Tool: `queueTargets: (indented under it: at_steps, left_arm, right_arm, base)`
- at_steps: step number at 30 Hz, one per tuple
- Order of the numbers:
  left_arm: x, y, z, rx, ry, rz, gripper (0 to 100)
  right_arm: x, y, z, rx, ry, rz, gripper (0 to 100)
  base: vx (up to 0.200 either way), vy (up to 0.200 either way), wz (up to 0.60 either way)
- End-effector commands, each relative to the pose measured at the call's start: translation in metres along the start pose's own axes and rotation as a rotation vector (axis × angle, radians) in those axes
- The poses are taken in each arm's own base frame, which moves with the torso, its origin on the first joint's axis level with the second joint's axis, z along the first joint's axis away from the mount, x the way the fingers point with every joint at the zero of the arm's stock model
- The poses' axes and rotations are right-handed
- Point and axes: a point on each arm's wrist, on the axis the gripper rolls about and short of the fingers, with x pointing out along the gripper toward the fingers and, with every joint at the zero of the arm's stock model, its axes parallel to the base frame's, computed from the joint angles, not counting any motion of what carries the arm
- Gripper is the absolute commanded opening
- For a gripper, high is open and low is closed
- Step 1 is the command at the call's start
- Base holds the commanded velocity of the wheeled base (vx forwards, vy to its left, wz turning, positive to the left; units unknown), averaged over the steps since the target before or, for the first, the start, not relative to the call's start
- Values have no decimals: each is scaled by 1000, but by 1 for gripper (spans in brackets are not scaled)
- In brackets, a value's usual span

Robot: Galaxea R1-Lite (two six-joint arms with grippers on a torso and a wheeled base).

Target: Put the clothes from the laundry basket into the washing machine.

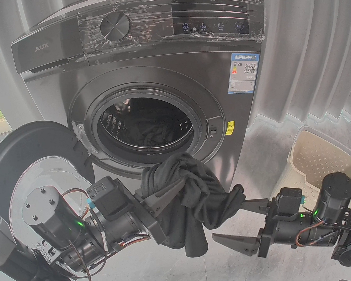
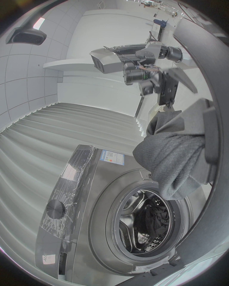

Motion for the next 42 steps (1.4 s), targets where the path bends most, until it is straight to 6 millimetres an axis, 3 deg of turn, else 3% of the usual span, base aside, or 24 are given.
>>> queueTargets:
  at_steps: [1,10,16,25,34,42]
  left_arm:
    - [0,6,0,3,-2,20,0]
    - [-1,11,1,2,-5,39,0]
    - [-2,9,2,4,-8,30,0]
    - [-5,6,6,3,-20,12,0]
    - [-6,4,9,6,-30,-13,0]
    - [-7,1,9,3,-27,-25,0]
  right_arm:
    - [-15,12,3,-13,-2,56,100]
    - [-29,15,-3,-4,47,124,100]
    - [-12,-3,10,-80,-23,67,100]
    - [39,-29,5,-101,-37,45,100]
    - [58,-40,-8,-97,-13,35,100]
    - [70,-35,-18,-91,9,63,100]
  base:
    - [0,0,0]
    - [0,0,0]
    - [0,0,0]
    - [0,0,0]
    - [0,0,0]
    - [0,0,0]
